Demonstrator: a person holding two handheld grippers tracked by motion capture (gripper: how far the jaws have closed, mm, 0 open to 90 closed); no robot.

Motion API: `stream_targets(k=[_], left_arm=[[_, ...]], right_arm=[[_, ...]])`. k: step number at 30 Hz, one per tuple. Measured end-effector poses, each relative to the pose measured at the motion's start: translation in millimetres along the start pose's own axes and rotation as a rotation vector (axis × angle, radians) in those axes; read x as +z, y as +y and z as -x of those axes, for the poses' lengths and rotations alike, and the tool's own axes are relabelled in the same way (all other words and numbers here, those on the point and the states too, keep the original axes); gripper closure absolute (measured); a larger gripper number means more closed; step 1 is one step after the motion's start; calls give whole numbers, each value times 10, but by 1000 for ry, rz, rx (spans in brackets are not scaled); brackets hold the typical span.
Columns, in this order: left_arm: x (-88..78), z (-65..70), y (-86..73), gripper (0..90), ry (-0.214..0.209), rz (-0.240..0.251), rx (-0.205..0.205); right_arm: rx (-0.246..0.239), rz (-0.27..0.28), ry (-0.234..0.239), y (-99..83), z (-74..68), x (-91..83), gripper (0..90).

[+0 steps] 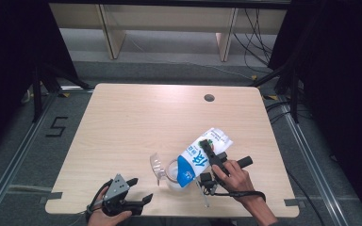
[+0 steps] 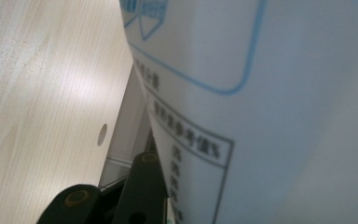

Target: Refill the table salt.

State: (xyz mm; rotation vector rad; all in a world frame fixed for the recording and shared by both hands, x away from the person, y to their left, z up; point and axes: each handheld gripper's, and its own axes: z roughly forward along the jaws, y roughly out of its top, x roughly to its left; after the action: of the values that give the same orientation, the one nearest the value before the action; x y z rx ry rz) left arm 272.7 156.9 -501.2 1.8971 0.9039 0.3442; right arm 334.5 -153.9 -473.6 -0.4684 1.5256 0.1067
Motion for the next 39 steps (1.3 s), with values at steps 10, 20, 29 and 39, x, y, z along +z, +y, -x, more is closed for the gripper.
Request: stream_targets(k=[10, 20, 29, 39], left_arm=[[0, 1, 0, 213, 0, 0, -1], [-4, -5, 1, 213, 0, -5, 5], [-4, -5, 1, 213, 1, -4, 3], [-4, -5, 1, 213, 1, -5, 4]], right_arm=[[3, 0, -1, -2, 2, 1, 749], [-16, -2, 5, -2, 20, 5, 752], [1, -42, 27, -9, -9, 2, 754], [15, -34, 26, -7, -19, 8, 756]])
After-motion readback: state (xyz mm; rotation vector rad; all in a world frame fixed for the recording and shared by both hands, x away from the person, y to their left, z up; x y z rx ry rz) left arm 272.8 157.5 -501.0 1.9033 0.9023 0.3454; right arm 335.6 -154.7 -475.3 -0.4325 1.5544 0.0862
